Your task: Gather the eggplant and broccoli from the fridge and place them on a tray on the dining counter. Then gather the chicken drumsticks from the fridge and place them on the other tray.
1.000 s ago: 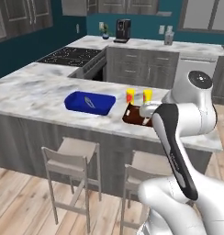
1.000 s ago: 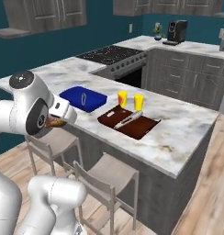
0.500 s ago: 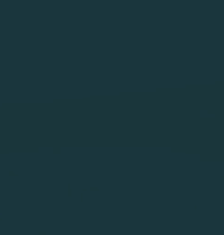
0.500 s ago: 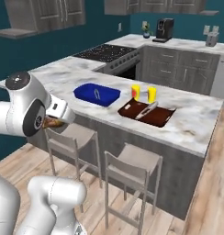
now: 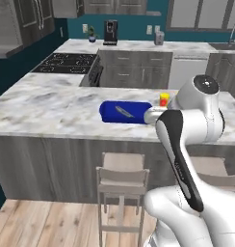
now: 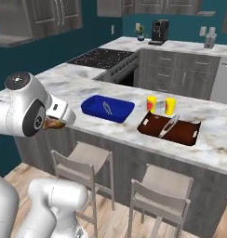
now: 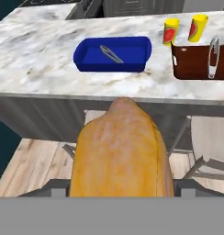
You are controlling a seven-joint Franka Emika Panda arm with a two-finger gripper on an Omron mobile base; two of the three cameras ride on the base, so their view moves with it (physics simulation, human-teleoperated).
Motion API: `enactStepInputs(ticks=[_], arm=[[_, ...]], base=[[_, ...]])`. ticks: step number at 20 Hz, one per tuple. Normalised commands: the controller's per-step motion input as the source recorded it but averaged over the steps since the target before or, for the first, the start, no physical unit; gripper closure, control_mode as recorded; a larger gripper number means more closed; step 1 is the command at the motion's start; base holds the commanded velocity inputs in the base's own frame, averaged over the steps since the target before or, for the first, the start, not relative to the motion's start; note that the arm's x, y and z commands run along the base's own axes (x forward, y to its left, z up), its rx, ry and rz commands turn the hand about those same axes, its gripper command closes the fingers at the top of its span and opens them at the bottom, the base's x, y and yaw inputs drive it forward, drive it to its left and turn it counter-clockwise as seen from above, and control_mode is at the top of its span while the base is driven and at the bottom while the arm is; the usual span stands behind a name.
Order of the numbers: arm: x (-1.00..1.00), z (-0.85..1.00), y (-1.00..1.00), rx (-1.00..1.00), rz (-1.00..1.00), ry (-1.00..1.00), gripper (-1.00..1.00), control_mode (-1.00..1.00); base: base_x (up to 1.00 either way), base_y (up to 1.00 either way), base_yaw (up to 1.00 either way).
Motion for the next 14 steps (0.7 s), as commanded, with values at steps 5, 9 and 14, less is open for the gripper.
enactStepInputs(ticks=[5, 9, 14], arm=[[0.0, 0.0, 0.0, 0.0, 0.0, 0.0, 1.0, 1.0], [0.0, 0.0, 0.0, 0.0, 0.0, 0.0, 1.0, 1.0], [0.0, 0.0, 0.0, 0.0, 0.0, 0.0, 1.0, 1.0]], base=[[0.35, 0.5, -0.32], [0.55, 0.45, -0.34], [0.59, 0.38, -0.34]])
